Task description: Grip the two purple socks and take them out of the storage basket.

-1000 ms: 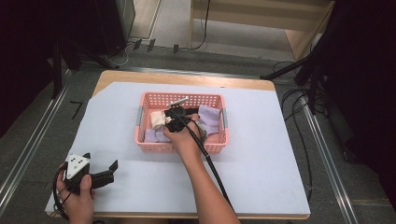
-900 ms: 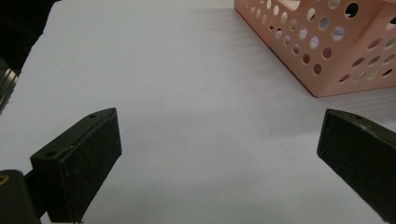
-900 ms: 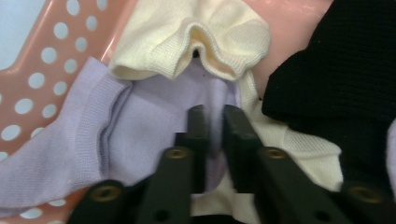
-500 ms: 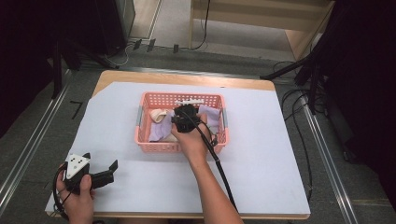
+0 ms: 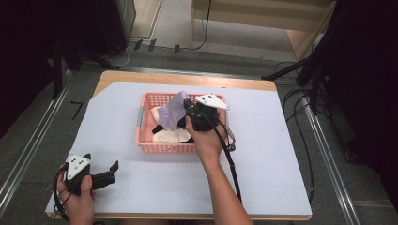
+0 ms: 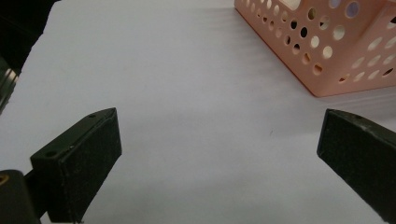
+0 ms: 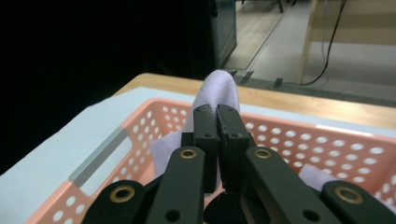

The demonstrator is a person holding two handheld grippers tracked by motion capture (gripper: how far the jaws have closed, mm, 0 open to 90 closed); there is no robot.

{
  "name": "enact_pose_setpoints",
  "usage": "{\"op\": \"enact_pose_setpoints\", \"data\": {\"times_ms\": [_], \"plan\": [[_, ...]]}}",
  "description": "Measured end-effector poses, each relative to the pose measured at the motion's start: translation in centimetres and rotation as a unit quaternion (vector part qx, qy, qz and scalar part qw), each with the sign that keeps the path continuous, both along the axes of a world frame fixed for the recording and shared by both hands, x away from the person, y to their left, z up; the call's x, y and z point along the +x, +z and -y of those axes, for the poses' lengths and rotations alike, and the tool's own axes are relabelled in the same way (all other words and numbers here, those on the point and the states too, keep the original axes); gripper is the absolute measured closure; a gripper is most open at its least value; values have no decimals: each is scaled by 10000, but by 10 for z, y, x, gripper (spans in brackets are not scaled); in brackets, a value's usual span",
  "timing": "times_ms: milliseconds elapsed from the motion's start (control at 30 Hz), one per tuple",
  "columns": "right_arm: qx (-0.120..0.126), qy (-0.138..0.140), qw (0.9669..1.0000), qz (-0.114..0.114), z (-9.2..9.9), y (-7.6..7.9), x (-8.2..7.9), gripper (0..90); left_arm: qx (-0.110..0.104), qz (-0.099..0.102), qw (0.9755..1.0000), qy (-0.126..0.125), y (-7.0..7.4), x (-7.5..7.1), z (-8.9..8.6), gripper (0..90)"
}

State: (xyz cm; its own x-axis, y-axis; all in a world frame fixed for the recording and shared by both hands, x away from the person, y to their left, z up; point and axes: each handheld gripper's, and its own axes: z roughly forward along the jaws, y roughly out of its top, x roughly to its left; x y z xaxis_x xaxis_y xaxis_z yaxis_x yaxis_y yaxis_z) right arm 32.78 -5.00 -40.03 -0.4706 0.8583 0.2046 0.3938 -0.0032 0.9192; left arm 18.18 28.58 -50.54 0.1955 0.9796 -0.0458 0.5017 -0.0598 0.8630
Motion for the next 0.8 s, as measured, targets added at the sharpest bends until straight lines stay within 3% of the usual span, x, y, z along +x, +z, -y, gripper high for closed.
{"op": "enact_pose_setpoints", "data": {"times_ms": [267, 400, 467, 500, 667, 800], "plan": [[50, -277, 9992, 269, 15, 6, -1, 881, -11, -4, 10000, 7, 0, 0, 0, 5], [70, -456, 9970, 628, 21, 9, -4, 881, -9, -4, 10000, 6, 0, 0, 0, 5], [181, -537, 9935, 983, 27, 11, -5, 881, -7, -2, 10000, 7, 0, 0, 0, 6], [181, -537, 9935, 983, 27, 11, -5, 881, -8, 7, 10000, 10, 0, 0, 0, 6], [218, -769, 9825, 1683, 38, 15, -7, 881, 2, 14, 10000, 2, 0, 0, 0, 6], [266, -946, 9755, 1968, 47, 19, -8, 881, -15, 9, 10000, 10, 0, 0, 0, 6]]}}
